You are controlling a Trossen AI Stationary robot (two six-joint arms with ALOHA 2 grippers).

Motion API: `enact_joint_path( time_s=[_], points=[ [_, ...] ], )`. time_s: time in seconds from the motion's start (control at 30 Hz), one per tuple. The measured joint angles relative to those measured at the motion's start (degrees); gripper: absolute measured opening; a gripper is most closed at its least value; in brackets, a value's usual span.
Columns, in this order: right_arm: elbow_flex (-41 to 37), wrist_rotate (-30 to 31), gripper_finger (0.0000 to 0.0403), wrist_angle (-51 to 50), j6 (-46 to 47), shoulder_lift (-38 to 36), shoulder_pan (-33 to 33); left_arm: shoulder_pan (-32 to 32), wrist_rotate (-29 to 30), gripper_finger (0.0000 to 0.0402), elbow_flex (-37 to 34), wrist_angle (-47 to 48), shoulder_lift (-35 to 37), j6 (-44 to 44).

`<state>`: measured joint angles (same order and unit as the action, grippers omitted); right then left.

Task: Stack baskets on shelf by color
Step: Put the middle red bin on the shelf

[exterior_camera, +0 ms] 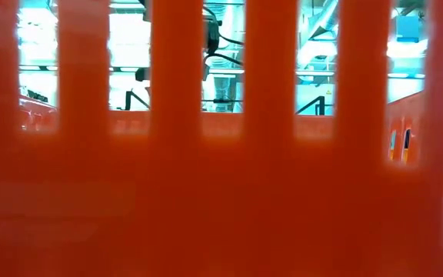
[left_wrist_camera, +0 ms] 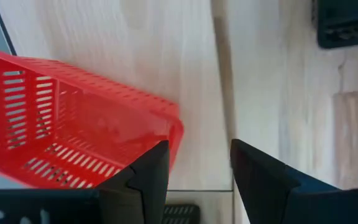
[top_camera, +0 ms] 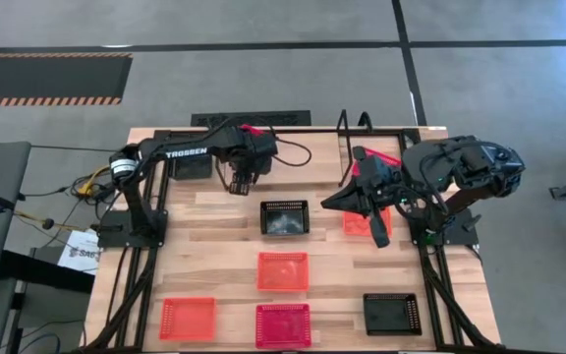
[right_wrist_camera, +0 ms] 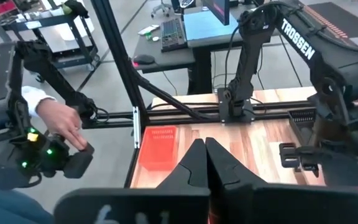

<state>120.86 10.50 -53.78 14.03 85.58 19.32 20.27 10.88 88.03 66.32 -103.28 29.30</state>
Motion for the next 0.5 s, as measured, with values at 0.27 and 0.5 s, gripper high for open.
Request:
enact_joint_path(
  time_s=[0.27,0.5],
  points=[
    [0.0,-0.1,0.0000,0.0,0.5,0.0,0.6,2.1,0.3,0.0160,0.0,0.2,0.0,5.4],
    [0.0,0.0,0.0000,0.3,0.5,0.0,0.5,4.1,-0.4,0.0160,0.0,0.1,0.0,7.8]
  ],
)
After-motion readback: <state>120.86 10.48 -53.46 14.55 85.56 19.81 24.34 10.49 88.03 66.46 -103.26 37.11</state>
